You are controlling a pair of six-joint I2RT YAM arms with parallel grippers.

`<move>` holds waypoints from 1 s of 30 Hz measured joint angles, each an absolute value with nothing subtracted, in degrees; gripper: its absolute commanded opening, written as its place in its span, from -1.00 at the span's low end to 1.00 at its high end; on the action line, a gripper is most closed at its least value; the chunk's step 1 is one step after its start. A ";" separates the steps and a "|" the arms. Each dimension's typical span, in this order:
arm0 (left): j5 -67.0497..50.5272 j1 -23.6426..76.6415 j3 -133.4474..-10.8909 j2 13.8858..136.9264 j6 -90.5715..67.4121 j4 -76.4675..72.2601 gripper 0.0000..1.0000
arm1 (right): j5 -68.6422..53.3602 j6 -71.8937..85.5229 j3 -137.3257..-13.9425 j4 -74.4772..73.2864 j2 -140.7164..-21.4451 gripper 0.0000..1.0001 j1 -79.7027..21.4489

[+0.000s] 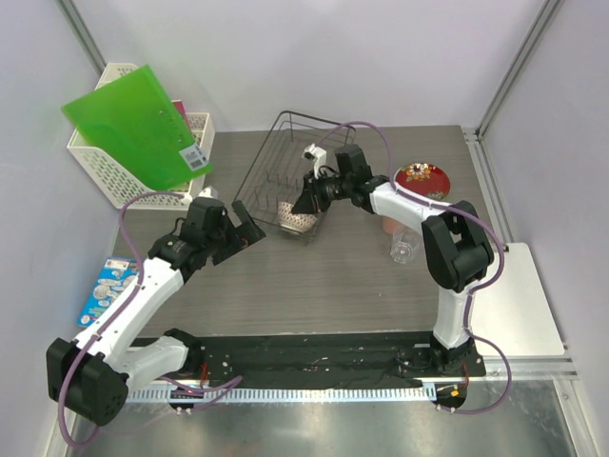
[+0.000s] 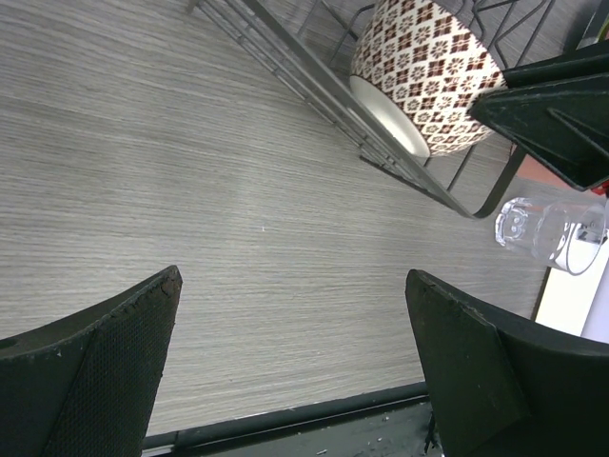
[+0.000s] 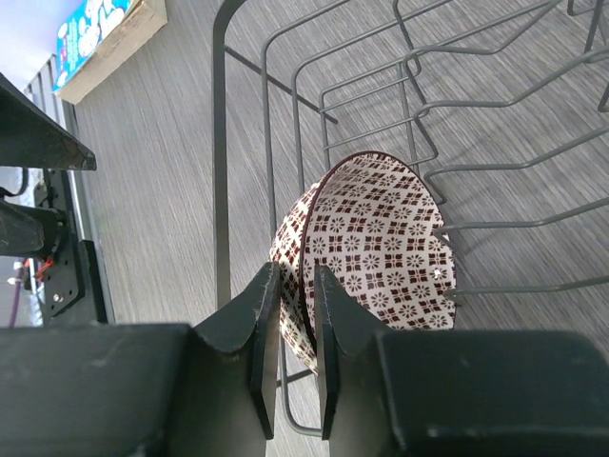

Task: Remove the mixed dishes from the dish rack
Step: Pick up the bowl from the dish rack.

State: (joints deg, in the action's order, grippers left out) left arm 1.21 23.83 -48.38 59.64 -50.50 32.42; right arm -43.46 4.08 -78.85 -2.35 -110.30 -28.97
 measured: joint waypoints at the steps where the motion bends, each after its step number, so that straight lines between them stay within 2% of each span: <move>1: 1.21 23.83 -48.38 59.64 -50.50 32.42 1.00 | -43.79 4.32 -78.85 -2.35 -110.30 -0.98 -28.71; 13: 1.21 23.83 -47.57 59.66 -50.50 32.36 1.00 | -54.15 13.13 -78.85 3.84 -114.04 -0.98 -23.83; 21: 1.19 23.83 -47.31 60.07 -50.50 31.99 1.00 | -60.18 26.20 -76.99 16.71 -117.21 -0.98 -22.31; 30: 1.17 23.83 -47.31 60.38 -50.48 31.97 1.00 | -61.69 37.67 -75.50 26.98 -118.04 -0.98 -20.58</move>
